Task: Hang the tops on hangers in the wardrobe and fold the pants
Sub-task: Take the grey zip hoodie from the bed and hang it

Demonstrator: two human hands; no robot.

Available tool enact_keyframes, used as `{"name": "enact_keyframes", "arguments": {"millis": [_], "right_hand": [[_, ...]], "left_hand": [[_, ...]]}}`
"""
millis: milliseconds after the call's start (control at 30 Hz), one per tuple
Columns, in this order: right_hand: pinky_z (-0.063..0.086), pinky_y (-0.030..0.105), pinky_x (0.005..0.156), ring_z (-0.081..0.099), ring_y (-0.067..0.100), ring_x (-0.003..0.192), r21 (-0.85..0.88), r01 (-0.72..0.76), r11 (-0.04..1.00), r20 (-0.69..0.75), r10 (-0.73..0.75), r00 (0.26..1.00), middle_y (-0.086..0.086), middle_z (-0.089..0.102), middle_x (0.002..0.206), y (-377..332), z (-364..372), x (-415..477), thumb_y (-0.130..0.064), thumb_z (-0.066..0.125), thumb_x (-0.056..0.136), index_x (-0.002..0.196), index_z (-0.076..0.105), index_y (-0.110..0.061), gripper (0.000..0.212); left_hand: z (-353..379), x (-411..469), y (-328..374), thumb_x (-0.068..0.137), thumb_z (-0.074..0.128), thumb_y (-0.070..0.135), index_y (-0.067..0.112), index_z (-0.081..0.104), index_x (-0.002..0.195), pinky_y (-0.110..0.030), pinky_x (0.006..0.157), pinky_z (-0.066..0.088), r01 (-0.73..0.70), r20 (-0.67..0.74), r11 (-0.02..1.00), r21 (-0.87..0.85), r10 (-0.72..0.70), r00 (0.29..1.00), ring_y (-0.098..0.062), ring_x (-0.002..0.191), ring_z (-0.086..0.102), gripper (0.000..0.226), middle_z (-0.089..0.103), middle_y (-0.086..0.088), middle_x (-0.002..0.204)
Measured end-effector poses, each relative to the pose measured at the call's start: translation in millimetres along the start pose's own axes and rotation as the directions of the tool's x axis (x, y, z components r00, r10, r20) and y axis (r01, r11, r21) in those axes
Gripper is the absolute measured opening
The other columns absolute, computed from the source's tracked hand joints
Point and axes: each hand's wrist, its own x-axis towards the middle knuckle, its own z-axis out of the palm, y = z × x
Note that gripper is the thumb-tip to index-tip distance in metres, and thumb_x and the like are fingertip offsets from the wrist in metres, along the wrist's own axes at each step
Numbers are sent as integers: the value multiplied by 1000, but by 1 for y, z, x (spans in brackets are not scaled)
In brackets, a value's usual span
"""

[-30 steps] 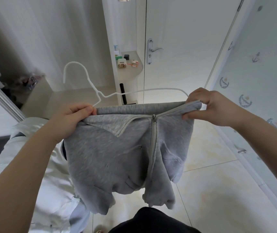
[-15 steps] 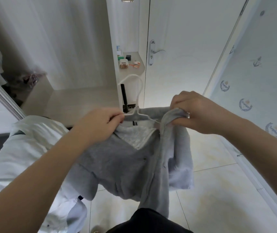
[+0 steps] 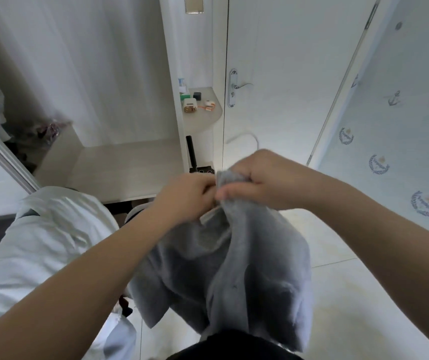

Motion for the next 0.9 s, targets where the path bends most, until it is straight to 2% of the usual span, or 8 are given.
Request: {"name": "enact_keyframes", "arguments": {"millis": [133,267,367,433,533,633,767,900], "right_hand": [[33,22,53,43,7,54,-80,-111,991,144,122,982,-6,39,55,1,-6,-2,-47,66,91,57,43,-19,50],[29,22,52,35,10,48,54,47,997,-31,-45,999,-2,34,51,-9,-23,4,-37,71,92,55,46,-8,53],[39,27,54,42,21,51,204,126,971,-215,-81,973,9,42,52,-12,-28,11,-34,72,90,58,49,0,52],[45,28,62,53,10,56,119,153,981,-189,-129,973,-2,54,57,-14,-18,12,-34,74,88,59,61,-17,36],[41,36,93,57,8,92,-148,137,980,-260,-172,950,-10,64,91,0,1,6,-49,72,83,71,61,-29,26],[27,44,112,43,21,134,-218,-89,972,-541,-44,840,2,52,141,33,-1,-7,-56,56,89,121,61,-17,51],[46,36,86,60,6,98,181,-243,953,-433,299,851,-13,65,104,71,-8,-33,-50,41,98,116,55,-34,27],[48,40,82,61,24,89,222,-270,937,-370,338,865,1,67,92,97,-12,-49,-33,45,105,98,64,-26,22]], "left_hand": [[-13,6,-8,95,50,42,27,70,89,-38,73,50,73,-140,986,-151,-94,986,-14,77,62,26,67,8,75],[-5,-5,7,91,41,50,38,54,99,-32,60,45,-93,-52,994,-58,90,995,-14,69,60,20,62,9,67],[0,3,9,89,38,49,22,68,93,-36,70,44,-43,21,999,11,43,999,-30,83,64,41,70,-17,88],[-12,13,4,83,39,54,4,72,99,-38,77,47,30,-22,995,-98,-33,999,-29,90,65,62,71,-18,94],[-30,19,-5,92,52,39,15,75,91,-41,75,49,-82,-262,959,-272,8,965,-21,78,63,33,71,-6,81],[-39,17,-15,95,55,30,24,69,80,-36,69,46,-91,-357,943,-321,-31,934,-19,69,57,21,65,1,72],[-53,15,-21,96,53,28,32,62,77,-13,63,38,-107,-392,922,-373,-52,919,3,63,50,22,59,20,66],[-59,15,-21,96,52,32,36,62,77,-14,64,41,-96,-408,940,-329,-50,912,-1,66,54,22,61,19,69]]}}
